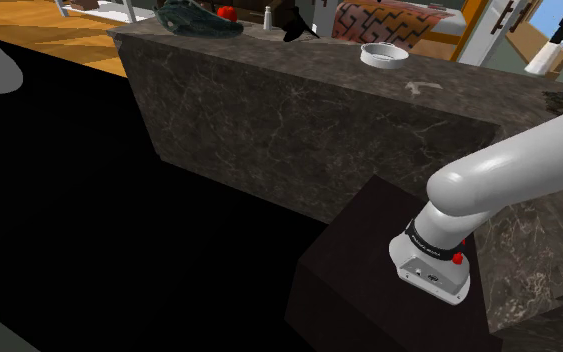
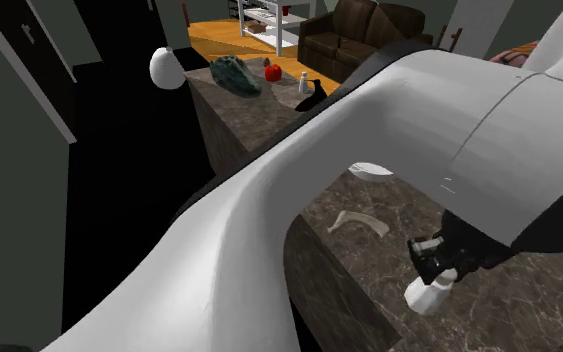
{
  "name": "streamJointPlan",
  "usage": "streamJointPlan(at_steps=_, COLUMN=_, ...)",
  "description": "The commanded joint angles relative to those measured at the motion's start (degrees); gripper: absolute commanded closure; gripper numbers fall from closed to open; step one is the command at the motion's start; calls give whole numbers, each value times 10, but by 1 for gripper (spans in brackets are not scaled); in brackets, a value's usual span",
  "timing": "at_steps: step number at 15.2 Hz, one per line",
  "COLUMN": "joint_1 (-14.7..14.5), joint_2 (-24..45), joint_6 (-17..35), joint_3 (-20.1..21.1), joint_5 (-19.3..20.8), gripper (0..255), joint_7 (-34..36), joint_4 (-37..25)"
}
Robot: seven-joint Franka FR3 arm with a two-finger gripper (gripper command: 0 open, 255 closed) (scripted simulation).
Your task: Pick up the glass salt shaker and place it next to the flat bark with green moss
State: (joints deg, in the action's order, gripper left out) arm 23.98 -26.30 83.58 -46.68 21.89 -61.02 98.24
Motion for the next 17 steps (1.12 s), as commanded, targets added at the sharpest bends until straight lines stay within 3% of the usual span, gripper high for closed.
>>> streamJointPlan(at_steps=1, joint_1=6, joint_2=-7, joint_6=-2, joint_3=-18, joint_5=10, gripper=255, joint_7=-26, joint_4=-4)
streamJointPlan(at_steps=3, joint_1=12, joint_2=-11, joint_6=-5, joint_3=-47, joint_5=20, gripper=255, joint_7=-64, joint_4=-17)
streamJointPlan(at_steps=17, joint_1=36, joint_2=-57, joint_6=91, joint_3=-47, joint_5=51, gripper=255, joint_7=-34, joint_4=120)
